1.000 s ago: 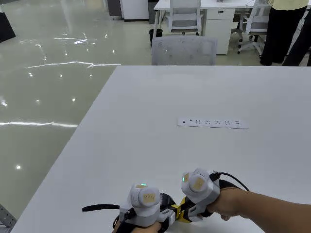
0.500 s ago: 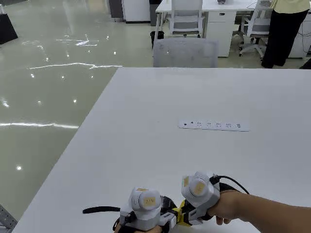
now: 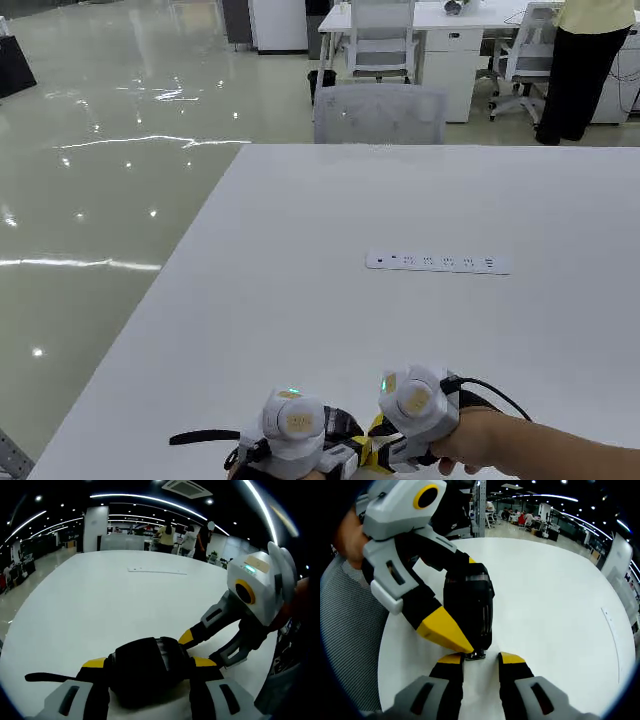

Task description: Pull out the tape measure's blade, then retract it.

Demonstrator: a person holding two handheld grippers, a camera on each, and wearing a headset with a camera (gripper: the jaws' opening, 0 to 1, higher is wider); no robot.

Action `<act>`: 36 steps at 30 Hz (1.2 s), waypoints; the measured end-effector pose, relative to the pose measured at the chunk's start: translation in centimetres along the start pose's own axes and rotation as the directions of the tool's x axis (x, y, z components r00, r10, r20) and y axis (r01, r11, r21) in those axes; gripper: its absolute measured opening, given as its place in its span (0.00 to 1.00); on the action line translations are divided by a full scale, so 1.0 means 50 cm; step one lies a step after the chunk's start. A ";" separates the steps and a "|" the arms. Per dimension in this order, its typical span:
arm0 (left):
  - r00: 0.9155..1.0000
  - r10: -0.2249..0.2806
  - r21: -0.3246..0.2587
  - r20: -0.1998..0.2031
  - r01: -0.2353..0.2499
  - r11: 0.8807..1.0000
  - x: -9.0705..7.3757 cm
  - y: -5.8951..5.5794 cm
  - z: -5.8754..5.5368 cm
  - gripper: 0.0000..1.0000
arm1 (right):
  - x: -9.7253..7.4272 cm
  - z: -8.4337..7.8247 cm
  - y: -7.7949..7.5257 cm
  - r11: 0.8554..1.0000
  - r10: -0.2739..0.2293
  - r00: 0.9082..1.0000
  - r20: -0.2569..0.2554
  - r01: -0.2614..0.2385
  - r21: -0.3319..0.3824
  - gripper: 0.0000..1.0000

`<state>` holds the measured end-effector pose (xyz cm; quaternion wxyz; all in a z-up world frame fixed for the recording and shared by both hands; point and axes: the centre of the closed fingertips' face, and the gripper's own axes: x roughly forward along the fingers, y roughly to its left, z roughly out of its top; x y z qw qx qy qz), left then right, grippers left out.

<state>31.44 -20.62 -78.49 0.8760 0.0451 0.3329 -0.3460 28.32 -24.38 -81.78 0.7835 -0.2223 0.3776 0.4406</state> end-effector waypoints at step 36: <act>0.971 -0.209 0.251 0.117 0.175 0.952 -0.210 0.138 0.010 1.00 | -0.416 -0.267 0.063 0.786 -0.552 0.817 0.166 0.443 0.432 0.73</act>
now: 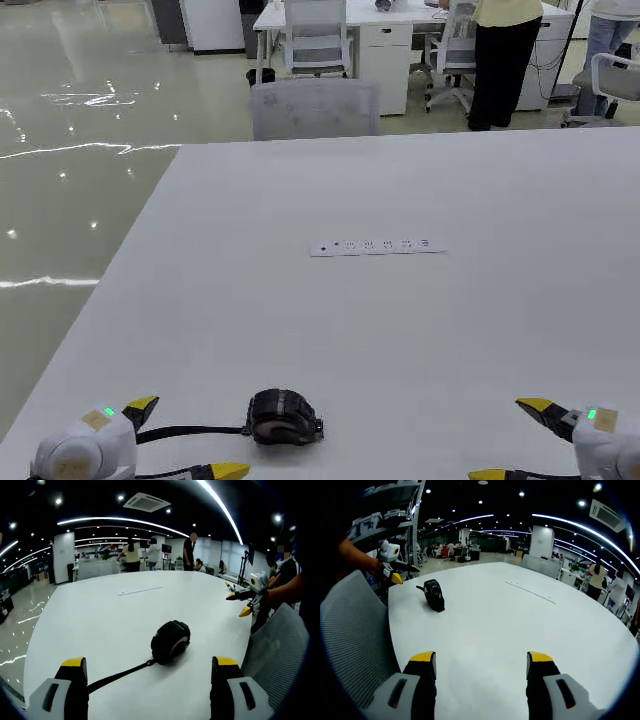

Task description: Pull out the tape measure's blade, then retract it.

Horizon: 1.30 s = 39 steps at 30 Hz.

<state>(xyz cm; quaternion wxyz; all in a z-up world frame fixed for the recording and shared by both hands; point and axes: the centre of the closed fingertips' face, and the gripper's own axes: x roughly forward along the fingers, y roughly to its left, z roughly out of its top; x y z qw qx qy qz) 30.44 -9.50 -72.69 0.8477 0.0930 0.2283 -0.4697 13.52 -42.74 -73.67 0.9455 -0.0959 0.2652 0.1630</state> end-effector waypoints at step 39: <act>0.998 0.015 -0.042 0.064 -0.012 0.999 -0.088 0.020 0.009 1.00 | -0.143 -0.046 -0.038 0.990 -0.100 0.994 0.045 0.094 0.109 1.00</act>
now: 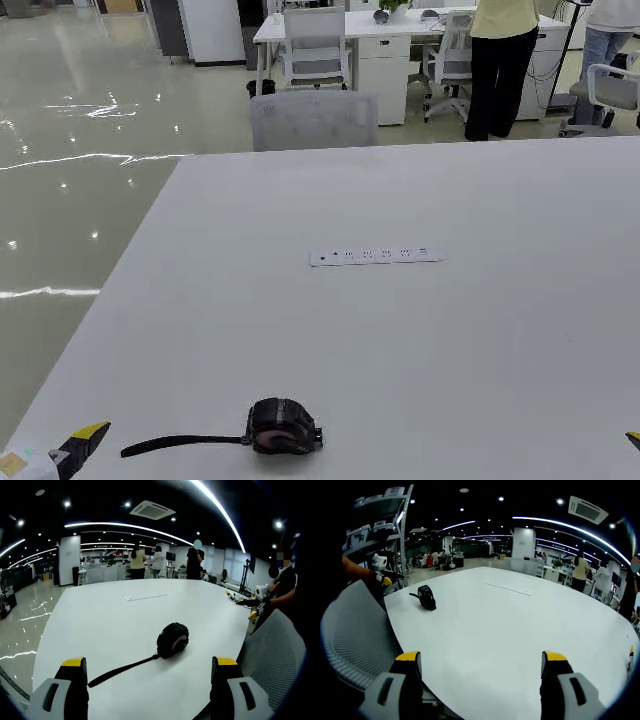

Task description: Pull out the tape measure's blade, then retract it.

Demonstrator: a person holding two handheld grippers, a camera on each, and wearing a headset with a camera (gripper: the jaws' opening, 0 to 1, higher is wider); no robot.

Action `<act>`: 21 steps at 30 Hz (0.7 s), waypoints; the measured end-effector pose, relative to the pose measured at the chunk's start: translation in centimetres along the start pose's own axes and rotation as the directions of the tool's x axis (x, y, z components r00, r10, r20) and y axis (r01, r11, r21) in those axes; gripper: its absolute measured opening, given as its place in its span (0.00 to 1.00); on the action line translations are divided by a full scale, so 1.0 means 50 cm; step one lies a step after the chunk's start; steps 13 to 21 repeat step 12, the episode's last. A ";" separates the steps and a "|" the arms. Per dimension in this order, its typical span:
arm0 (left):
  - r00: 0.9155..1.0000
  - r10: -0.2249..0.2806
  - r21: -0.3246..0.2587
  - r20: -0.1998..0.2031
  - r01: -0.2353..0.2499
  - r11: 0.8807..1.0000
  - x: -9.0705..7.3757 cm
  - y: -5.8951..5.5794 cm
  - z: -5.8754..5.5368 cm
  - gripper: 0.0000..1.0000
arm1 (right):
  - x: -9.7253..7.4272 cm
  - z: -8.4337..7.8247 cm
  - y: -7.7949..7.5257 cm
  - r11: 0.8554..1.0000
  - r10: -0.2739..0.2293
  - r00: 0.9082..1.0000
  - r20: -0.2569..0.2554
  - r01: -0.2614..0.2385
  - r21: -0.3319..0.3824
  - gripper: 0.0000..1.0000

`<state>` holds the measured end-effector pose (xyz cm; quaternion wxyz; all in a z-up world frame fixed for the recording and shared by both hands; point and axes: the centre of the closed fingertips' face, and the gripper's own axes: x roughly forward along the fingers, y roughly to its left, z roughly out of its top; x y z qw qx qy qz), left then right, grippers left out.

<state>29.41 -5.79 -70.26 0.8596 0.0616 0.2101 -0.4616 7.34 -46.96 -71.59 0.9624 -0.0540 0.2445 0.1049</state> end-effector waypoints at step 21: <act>1.000 -0.017 -0.014 -0.014 0.017 1.000 -0.006 -0.008 -0.017 1.00 | 0.009 0.001 -0.010 1.000 0.006 1.000 0.000 -0.006 -0.030 1.00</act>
